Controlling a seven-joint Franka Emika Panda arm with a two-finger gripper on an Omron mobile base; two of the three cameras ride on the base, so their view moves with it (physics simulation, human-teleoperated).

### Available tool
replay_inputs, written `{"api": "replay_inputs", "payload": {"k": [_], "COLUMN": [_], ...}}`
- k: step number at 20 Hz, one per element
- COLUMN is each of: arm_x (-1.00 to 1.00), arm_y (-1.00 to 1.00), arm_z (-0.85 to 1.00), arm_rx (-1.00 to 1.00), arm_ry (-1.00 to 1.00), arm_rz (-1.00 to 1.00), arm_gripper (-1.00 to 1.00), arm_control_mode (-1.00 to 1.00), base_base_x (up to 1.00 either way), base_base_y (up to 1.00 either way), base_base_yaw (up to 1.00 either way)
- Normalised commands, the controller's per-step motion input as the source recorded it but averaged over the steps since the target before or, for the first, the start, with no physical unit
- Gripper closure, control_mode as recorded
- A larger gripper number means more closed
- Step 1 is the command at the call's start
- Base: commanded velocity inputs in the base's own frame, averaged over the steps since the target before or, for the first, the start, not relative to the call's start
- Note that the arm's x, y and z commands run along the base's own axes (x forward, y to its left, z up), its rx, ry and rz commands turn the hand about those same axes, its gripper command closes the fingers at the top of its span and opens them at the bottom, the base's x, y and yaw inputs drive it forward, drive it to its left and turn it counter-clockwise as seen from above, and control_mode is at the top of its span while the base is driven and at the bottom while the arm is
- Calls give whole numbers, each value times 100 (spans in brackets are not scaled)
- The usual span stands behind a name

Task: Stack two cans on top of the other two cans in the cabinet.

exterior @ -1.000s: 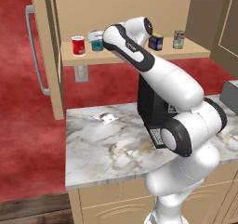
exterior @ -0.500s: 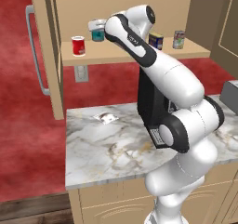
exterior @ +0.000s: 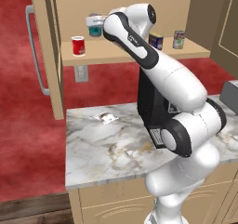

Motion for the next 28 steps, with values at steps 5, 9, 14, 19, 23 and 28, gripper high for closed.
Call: {"api": "replay_inputs", "payload": {"k": [5, 9, 14, 19, 23, 28], "arm_x": [-1, 6, 5, 2, 3, 0], "arm_y": [3, 3, 10, 15, 20, 22], "arm_z": [1, 19, 27, 8, 8, 1], "arm_rx": [13, 9, 2, 0, 0, 0], "arm_ry": [-7, 4, 26, 13, 0, 0], "arm_rz": [0, 0, 0, 0, 0, 0], "arm_gripper": [100, 100, 100, 100, 100, 100], "arm_control_mode": [-100, -100, -100, -100, -100, -100], "base_base_x": [0, 0, 0, 0, 0, 0], "base_base_y": [0, 0, 0, 0, 0, 0], "base_base_yaw": [0, 0, 0, 0, 0, 0]}}
